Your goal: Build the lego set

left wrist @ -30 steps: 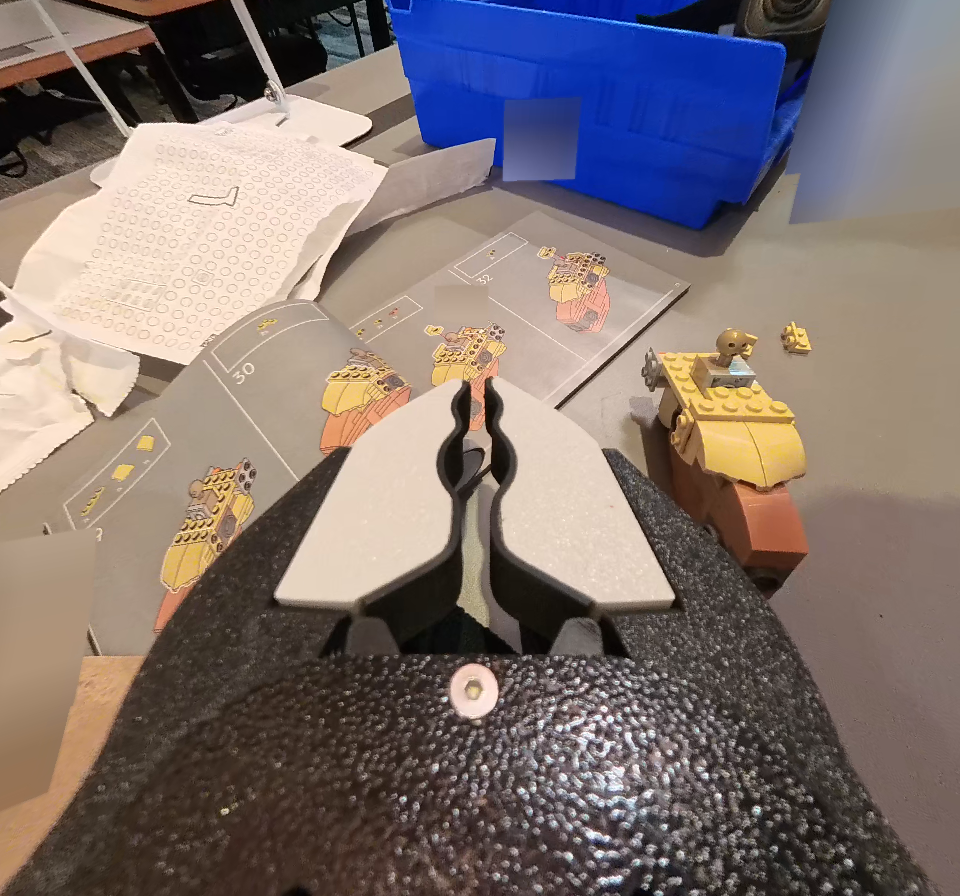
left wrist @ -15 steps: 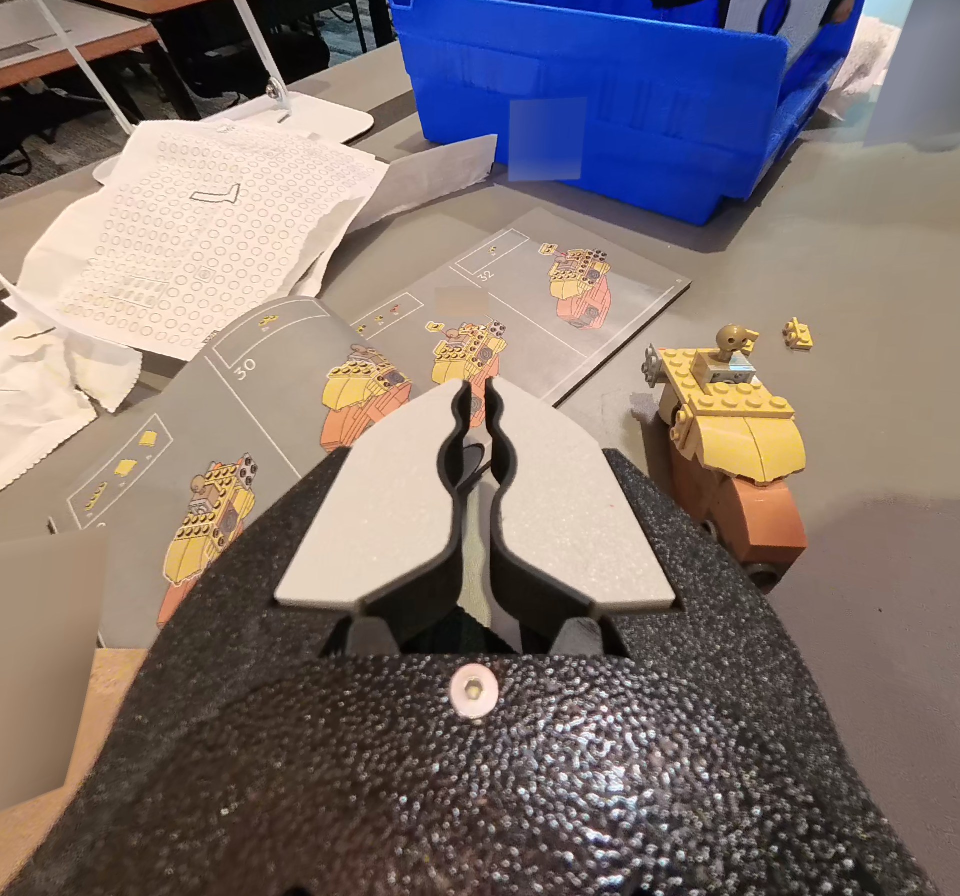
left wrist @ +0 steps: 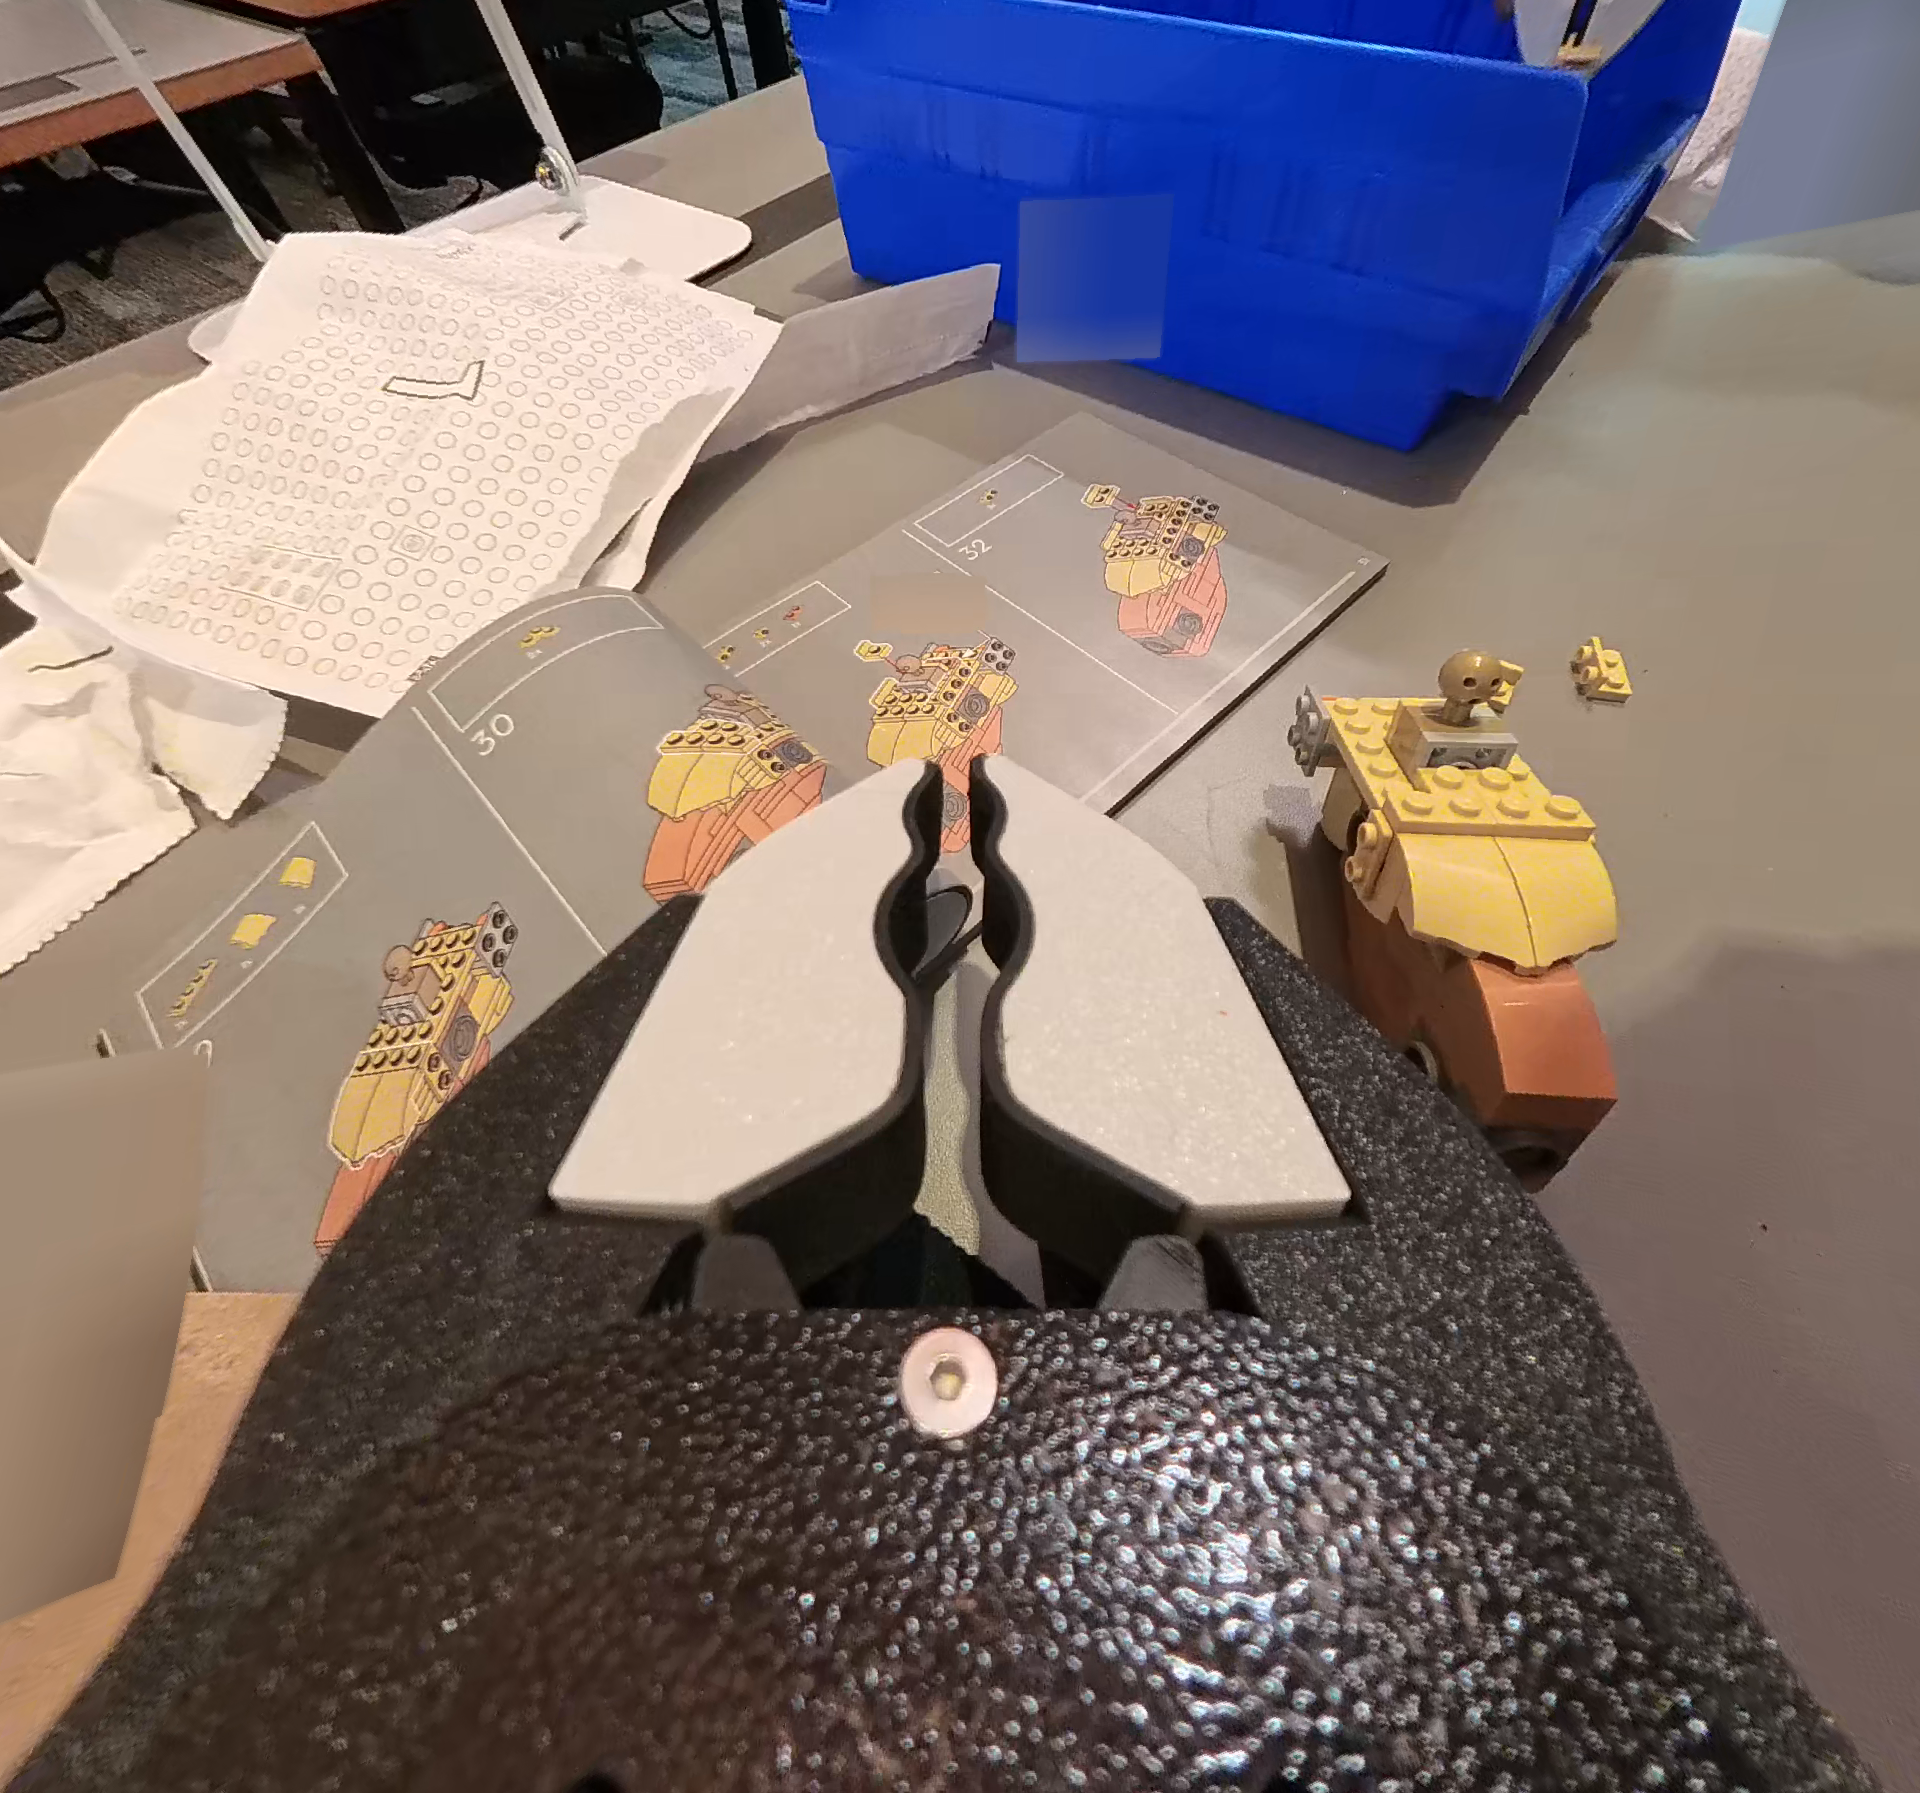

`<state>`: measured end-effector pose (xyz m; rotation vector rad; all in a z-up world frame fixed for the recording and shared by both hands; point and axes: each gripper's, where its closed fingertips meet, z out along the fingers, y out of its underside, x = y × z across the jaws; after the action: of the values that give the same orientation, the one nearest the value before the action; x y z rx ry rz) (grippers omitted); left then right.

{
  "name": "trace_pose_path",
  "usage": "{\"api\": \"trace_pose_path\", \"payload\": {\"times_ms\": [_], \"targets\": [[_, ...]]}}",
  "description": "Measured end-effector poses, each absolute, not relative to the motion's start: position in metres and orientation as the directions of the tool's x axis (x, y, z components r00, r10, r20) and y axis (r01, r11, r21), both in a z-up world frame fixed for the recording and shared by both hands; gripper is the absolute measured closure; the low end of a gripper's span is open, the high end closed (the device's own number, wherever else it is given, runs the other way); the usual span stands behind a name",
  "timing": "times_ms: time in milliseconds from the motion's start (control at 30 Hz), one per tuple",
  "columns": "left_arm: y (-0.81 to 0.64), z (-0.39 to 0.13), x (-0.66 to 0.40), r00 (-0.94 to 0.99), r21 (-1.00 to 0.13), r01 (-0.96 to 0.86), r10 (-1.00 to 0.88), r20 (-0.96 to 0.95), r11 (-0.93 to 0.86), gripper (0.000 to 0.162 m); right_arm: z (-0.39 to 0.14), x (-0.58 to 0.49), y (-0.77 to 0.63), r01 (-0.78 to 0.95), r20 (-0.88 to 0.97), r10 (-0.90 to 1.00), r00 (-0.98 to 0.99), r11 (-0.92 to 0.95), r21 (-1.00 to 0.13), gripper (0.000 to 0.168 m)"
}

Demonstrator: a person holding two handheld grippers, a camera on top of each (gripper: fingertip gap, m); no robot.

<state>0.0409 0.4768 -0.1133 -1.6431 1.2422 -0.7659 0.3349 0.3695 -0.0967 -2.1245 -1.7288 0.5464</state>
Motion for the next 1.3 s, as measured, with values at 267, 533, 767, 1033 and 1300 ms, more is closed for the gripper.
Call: {"api": "trace_pose_path", "payload": {"times_ms": [267, 533, 767, 1033, 1300], "targets": [[0.476, -0.113, 0.041, 0.3, -0.918, -0.389, -0.953, -0.05, -0.074, 0.157, -0.095, 0.296, 0.356, 0.894, -0.049, 0.971, 0.236, -0.236, -0.381, 0.167], [0.475, -0.114, 0.04, 0.308, -0.915, -0.395, -0.95, -0.047, -0.083, 0.158, -0.115, 0.234, 0.324, 0.959, -0.054, 0.981, 0.184, -0.191, -0.21, 0.167], [0.475, -0.114, 0.038, 0.319, -0.917, -0.388, -0.947, -0.039, -0.093, 0.158, -0.154, 0.222, 0.316, 0.985, 0.016, 0.985, 0.171, -0.171, -0.031, 0.167], [0.475, -0.114, 0.038, 0.322, -0.915, -0.392, -0.946, -0.04, -0.095, 0.158, -0.17, 0.217, 0.311, 0.982, 0.017, 0.982, 0.189, -0.188, -0.033, 0.157], [0.476, -0.116, 0.038, 0.324, -0.91, -0.402, -0.945, -0.04, -0.099, 0.158, -0.13, 0.236, 0.303, 0.91, -0.047, 0.947, 0.318, -0.318, -0.266, 0.15]]}}
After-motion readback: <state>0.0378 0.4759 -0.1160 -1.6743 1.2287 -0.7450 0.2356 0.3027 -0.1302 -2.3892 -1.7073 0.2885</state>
